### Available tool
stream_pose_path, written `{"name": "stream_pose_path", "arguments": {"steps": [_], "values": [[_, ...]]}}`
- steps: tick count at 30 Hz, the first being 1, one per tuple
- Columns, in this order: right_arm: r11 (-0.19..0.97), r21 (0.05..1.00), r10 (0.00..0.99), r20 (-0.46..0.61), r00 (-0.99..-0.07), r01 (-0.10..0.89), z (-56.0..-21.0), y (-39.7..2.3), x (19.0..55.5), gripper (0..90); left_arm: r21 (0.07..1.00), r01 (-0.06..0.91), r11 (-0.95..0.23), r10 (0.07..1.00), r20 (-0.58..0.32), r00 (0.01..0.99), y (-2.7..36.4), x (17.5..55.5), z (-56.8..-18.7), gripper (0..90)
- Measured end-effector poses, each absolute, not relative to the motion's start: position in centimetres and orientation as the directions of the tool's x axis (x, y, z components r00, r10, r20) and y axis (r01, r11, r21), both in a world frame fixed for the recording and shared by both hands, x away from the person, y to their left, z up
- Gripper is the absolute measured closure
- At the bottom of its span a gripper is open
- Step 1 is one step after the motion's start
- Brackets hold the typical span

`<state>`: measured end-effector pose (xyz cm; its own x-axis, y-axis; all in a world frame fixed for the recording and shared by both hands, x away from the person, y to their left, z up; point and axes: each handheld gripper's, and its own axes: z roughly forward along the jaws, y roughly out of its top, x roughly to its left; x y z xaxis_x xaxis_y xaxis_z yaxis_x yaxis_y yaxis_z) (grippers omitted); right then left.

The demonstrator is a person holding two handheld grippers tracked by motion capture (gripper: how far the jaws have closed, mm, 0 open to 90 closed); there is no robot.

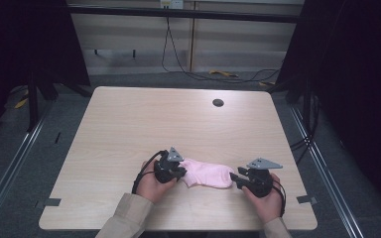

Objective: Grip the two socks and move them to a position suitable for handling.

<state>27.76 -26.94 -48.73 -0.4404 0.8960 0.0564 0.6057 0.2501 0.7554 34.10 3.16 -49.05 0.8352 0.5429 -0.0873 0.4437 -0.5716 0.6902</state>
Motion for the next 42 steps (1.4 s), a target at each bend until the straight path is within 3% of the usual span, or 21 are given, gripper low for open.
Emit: {"name": "stream_pose_path", "arguments": {"steps": [42], "values": [[0.186,0.707,0.907,0.143,-0.395,0.682,-48.96,-26.58,28.14,80.1,0.668,0.452,-0.592,0.533,-0.097,0.841,2.97,34.29,-48.87,85.2]]}}
